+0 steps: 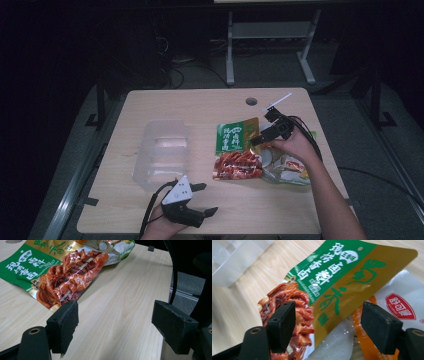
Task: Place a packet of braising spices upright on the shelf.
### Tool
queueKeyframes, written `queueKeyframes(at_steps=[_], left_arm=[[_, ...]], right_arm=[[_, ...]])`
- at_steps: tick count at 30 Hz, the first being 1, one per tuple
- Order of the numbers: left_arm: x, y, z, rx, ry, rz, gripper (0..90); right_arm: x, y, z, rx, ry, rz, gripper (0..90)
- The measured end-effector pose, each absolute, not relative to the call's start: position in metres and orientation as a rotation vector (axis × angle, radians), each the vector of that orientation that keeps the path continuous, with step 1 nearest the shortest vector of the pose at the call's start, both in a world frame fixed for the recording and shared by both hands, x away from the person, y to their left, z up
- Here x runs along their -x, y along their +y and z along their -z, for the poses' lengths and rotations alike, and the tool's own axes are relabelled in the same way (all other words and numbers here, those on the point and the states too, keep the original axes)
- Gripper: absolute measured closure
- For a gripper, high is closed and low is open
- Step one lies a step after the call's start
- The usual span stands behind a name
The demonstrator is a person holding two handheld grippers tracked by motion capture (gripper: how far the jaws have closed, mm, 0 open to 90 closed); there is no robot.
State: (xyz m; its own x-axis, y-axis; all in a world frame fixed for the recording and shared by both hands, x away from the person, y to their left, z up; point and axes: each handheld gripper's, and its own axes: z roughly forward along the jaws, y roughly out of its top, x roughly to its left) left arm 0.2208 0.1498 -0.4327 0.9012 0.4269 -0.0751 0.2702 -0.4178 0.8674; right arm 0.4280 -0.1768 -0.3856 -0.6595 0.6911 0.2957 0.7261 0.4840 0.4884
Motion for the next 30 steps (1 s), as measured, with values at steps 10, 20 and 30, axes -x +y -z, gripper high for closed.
queueKeyframes(at_steps=[10,20,30], left_arm=[[-0.220,0.148,0.433,-2.033,0.499,-0.185,21.3],[-0.221,0.148,0.433,-2.032,0.499,-0.187,21.3],[-0.221,0.149,0.433,-2.034,0.504,-0.182,21.3]], right_arm=[[-0.443,-0.182,0.402,1.381,-2.611,0.864,35.6],[-0.452,-0.175,0.413,1.437,-2.562,0.805,43.4],[-0.455,-0.165,0.419,1.432,-2.564,0.811,56.7]])
